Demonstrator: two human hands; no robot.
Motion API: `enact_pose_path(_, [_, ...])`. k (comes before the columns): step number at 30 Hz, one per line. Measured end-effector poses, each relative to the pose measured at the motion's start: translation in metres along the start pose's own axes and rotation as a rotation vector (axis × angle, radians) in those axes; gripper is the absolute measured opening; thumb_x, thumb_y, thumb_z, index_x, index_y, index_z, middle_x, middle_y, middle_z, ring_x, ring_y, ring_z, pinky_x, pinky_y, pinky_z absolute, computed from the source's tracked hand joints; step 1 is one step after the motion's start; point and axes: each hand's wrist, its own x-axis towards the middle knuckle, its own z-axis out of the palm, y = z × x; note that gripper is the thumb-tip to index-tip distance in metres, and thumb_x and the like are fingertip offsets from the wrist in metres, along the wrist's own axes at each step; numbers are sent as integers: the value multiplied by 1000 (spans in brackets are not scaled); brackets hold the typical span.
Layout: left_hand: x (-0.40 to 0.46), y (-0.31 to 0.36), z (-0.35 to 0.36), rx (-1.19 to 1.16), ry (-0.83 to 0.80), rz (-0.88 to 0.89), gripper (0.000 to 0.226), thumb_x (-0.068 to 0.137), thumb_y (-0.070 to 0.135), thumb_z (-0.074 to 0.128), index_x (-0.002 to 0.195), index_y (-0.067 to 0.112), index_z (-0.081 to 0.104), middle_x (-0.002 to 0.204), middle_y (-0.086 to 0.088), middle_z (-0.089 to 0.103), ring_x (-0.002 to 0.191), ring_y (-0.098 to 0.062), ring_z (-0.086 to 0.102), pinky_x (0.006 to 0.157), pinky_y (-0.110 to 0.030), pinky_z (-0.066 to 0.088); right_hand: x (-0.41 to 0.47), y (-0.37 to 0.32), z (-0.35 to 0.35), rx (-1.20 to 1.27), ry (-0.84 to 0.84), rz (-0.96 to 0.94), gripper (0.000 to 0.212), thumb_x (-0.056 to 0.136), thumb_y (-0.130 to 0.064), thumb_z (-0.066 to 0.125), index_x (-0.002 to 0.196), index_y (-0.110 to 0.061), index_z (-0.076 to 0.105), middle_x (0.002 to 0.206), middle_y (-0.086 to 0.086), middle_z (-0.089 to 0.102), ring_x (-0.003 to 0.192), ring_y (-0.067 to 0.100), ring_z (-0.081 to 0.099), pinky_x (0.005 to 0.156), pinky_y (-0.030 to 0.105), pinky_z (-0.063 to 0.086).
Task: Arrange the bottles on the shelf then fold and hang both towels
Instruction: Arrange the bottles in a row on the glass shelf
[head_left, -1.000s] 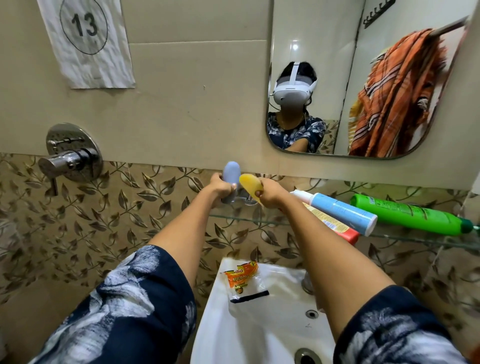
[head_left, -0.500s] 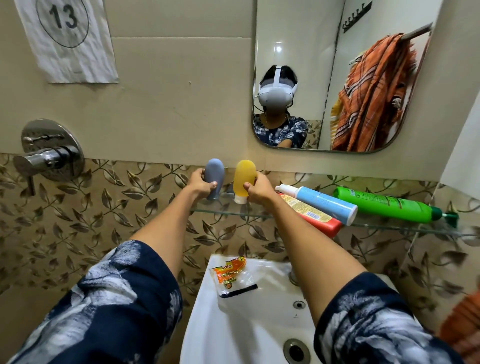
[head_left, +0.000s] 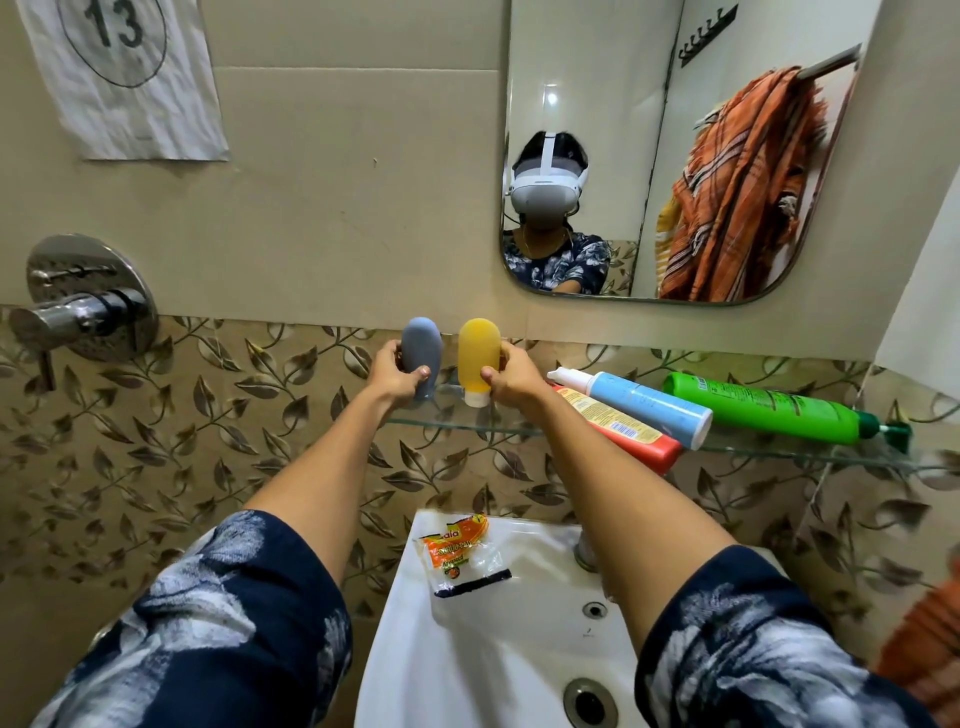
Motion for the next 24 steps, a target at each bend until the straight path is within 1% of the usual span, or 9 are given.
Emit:
enact_pose_path(5, [-4,0,1,-142,59,-28,58,82,-3,64,132,3,37,136,-16,47,123,-29,46,92,-28,41,3,1,-9,5,50,-15,55,91,-5,57,141,-1,34,140,18,47,128,31,46,107,39,38])
enact_pose_path(8, [-5,0,-1,-174,102,-5,61,80,-2,66,133,8,37,136,-14,46,122,-26,45,88,-24,39,4,1,-18,50,74,-13,59,91,1,55,143,3,29,136,21,49,127,33,47,106,38,40])
enact_pose_path(10, [-4,3,-3,-160,143,24,63,80,0,67,134,9,37,137,-14,44,124,-26,43,92,-26,39,2,1,-27,89,77,-9,59,91,3,53,144,2,26,134,22,50,126,33,48,106,38,41])
enact_pose_path(12, [-2,8,-5,-154,191,56,63,79,1,68,134,11,39,140,-14,41,128,-26,40,101,-31,39,-1,1,-38,152,77,-10,60,92,6,51,145,0,24,134,23,50,125,33,49,105,37,42])
enact_pose_path(15, [-3,22,-6,-160,297,124,61,79,2,68,131,16,42,141,-12,38,130,-25,37,105,-34,38,-9,4,-60,238,101,-2,61,92,8,48,146,-2,23,134,23,50,124,33,50,98,33,44])
enact_pose_path(17, [-6,35,-3,-175,419,166,55,79,4,67,128,19,46,139,-8,41,130,-23,38,105,-33,37,-14,9,-75,249,137,-2,61,91,9,49,146,-2,24,134,24,50,116,29,53,93,34,47])
enact_pose_path(21, [-21,62,18,-265,595,168,44,82,0,62,120,21,51,135,-4,48,127,-20,42,91,-22,36,-28,24,-104,271,212,14,60,91,10,49,145,-1,25,133,27,50,102,22,50,67,19,47])
enact_pose_path(23, [-33,70,33,-204,603,222,41,83,-1,60,118,19,53,132,-3,50,125,-20,44,91,-23,35,-36,33,-118,261,257,24,59,91,10,49,144,-1,26,132,28,51,100,22,50,67,18,48])
enact_pose_path(24, [-39,72,42,-168,586,268,39,83,-1,59,117,18,54,130,-3,52,122,-19,46,91,-22,35,-40,37,-125,260,279,37,59,91,9,50,144,-1,26,132,27,51,100,22,50,72,21,49])
